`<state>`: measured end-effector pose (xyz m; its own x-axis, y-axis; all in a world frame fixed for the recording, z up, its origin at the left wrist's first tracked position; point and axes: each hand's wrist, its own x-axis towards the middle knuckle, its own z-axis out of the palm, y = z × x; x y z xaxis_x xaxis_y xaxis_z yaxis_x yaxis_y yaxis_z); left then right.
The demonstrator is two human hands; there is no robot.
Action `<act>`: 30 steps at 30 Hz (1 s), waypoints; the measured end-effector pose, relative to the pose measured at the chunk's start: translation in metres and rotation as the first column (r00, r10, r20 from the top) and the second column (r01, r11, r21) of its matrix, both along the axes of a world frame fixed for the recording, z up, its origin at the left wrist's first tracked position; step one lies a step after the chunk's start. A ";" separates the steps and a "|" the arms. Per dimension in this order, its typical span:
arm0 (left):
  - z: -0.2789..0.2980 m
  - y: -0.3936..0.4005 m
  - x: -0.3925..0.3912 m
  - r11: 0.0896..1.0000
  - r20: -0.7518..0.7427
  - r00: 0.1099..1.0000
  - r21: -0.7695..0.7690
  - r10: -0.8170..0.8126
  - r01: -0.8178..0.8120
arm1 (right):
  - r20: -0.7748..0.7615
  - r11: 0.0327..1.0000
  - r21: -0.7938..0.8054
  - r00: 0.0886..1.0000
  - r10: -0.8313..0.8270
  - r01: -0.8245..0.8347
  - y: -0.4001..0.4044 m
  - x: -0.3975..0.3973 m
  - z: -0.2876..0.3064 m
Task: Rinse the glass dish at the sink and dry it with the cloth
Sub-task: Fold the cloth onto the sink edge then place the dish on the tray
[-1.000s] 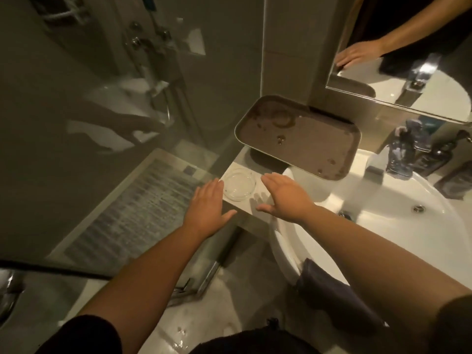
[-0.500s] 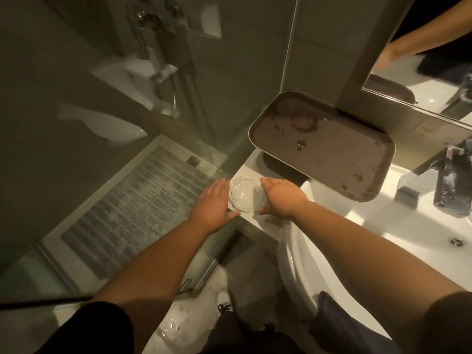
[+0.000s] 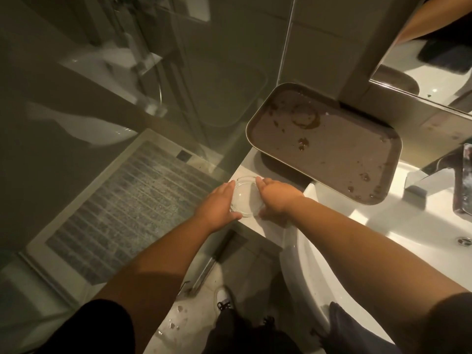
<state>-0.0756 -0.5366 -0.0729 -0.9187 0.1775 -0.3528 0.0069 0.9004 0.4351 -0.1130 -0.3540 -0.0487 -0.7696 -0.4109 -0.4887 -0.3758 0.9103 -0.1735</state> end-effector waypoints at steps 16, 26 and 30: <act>0.092 -0.007 0.001 0.962 -0.194 0.981 0.267 0.001 0.052 | -0.109 0.825 -0.555 0.973 -0.205 0.111 0.029 0.027 0.094; 0.147 0.026 -0.047 0.940 -0.327 0.936 0.261 -0.129 0.220 | -0.213 0.780 -0.598 0.902 -0.374 0.182 0.059 0.016 0.144; 0.150 0.043 -0.068 0.935 -0.361 0.920 0.250 -0.150 0.250 | -0.242 0.777 -0.595 0.876 -0.416 0.204 0.073 0.004 0.147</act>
